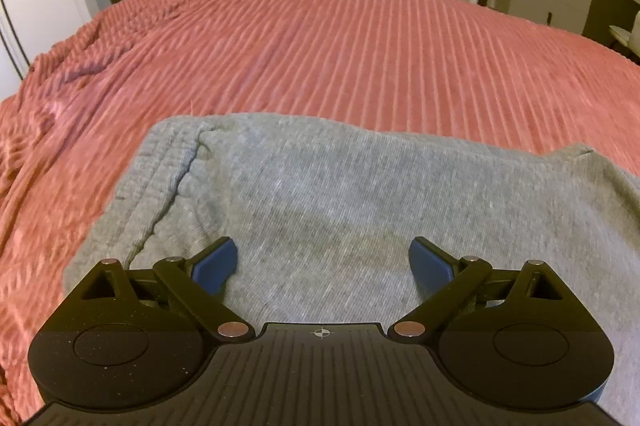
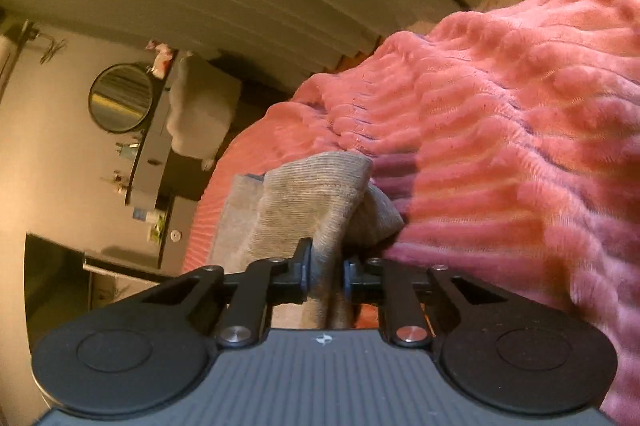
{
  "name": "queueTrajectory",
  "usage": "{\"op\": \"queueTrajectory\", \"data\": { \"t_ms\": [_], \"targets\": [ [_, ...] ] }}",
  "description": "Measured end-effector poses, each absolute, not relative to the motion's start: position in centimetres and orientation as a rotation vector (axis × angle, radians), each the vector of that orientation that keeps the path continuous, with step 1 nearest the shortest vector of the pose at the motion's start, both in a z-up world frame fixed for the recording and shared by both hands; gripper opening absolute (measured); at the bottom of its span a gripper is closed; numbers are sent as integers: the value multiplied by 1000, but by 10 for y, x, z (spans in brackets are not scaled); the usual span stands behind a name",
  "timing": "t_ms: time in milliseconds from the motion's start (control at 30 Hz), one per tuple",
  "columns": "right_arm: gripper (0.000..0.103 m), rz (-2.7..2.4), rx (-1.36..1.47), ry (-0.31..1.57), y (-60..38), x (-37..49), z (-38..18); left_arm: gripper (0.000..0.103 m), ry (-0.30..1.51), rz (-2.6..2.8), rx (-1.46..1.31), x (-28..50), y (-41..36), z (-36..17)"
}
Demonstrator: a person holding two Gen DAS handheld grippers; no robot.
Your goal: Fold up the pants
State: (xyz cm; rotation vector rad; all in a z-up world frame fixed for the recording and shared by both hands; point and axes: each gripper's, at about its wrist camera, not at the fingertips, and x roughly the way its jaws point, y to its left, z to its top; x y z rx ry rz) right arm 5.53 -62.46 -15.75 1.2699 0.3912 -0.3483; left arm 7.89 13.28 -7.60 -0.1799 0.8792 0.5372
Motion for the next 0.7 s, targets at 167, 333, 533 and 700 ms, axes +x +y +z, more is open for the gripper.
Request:
{"op": "queueTrajectory", "data": {
  "t_ms": [167, 333, 533, 700],
  "targets": [
    [12, -363, 1098, 388, -610, 56, -124, 98, 884, 532, -191, 76, 131, -72],
    [12, -460, 1047, 474, -608, 66, -122, 98, 888, 517, -202, 72, 127, -70],
    [9, -334, 587, 381, -522, 86, -13, 98, 871, 492, -283, 56, 123, -63],
    [5, 147, 114, 333, -340, 82, 57, 98, 850, 453, -269, 47, 108, -57]
  ]
}}
